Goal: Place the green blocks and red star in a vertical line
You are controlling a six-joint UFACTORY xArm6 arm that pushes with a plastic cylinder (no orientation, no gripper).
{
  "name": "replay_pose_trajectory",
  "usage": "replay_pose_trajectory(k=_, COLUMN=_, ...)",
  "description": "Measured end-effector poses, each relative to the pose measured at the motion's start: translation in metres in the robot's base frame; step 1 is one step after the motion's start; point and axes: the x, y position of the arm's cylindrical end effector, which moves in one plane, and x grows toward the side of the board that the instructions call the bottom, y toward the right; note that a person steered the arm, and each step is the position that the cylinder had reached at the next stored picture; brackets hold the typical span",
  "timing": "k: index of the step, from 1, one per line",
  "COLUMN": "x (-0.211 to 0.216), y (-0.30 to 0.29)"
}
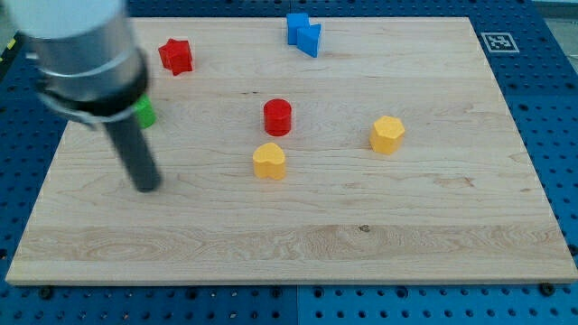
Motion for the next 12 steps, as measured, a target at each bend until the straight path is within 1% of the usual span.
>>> replay_pose_trajectory(k=1, x=-0.024, y=-0.075)
replay_pose_trajectory(k=2, x=-0.076, y=-0.096)
replay_pose_trajectory(k=3, x=-0.125, y=-0.087)
replay_pose_trajectory(k=4, x=-0.126, y=-0.087)
replay_pose_trajectory(k=5, x=-0.126, y=-0.074)
replay_pose_trajectory(k=6, x=-0.126, y=-0.047)
replay_pose_trajectory(k=10, x=-0.126, y=0.01)
replay_pose_trajectory(k=11, x=-0.121, y=0.008)
replay_pose_trajectory(k=12, x=-0.104, y=0.005)
